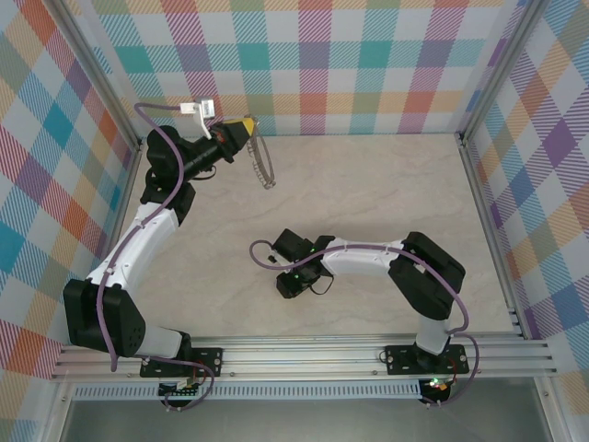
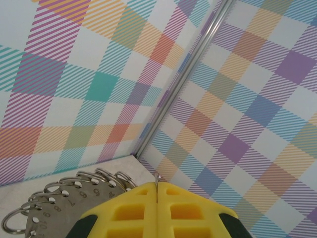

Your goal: Put the keys on the keyring

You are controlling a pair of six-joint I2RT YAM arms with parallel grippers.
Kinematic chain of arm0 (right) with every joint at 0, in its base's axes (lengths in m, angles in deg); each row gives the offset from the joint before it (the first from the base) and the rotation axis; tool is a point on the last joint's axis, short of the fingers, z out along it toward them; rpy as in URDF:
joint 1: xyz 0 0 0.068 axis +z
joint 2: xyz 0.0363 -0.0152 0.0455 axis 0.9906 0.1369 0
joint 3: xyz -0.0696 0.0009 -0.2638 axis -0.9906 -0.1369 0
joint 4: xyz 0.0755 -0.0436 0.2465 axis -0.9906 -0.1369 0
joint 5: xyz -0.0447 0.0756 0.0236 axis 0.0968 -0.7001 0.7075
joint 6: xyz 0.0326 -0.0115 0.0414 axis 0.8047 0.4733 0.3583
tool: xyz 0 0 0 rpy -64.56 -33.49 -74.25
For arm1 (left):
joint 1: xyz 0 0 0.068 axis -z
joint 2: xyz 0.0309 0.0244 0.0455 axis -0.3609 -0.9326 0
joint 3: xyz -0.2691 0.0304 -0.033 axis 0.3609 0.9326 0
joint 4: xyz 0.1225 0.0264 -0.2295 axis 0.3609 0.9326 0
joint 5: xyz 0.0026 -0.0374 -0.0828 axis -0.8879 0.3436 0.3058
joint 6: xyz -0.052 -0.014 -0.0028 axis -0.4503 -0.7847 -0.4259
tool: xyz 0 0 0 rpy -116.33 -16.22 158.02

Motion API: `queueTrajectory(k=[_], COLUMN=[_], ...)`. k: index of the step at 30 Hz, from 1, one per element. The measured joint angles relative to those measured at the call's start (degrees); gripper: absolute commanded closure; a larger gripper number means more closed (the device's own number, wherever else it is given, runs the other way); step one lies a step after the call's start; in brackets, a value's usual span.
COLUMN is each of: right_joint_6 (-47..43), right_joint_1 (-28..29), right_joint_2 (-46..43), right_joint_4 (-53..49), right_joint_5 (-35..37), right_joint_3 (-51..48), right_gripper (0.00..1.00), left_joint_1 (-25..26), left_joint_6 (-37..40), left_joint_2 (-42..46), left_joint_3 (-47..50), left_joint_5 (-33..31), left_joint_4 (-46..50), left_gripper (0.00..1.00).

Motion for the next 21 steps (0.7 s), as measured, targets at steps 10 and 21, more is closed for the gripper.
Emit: queueTrajectory(k=[10,21], right_joint_6=[-0.8,-0.4], right_joint_1=[0.0,-0.2], right_joint_2=[0.4,-1.5], right_joint_4=[0.1,1.3], right_joint_5=[0.1,0.9], right_joint_3=[0.0,-0.9], right_gripper=[0.92,1.0], left_joint_1=[-0.1,-0.1], left_joint_6=[-1.0,-2.6], left_joint_2=[0.0,0.0], left_joint_3=[0.1,0.5], left_joint_5=[0.5,0.6], left_joint_4=[-1.0,-2.6], left_gripper=[1.0,1.0])
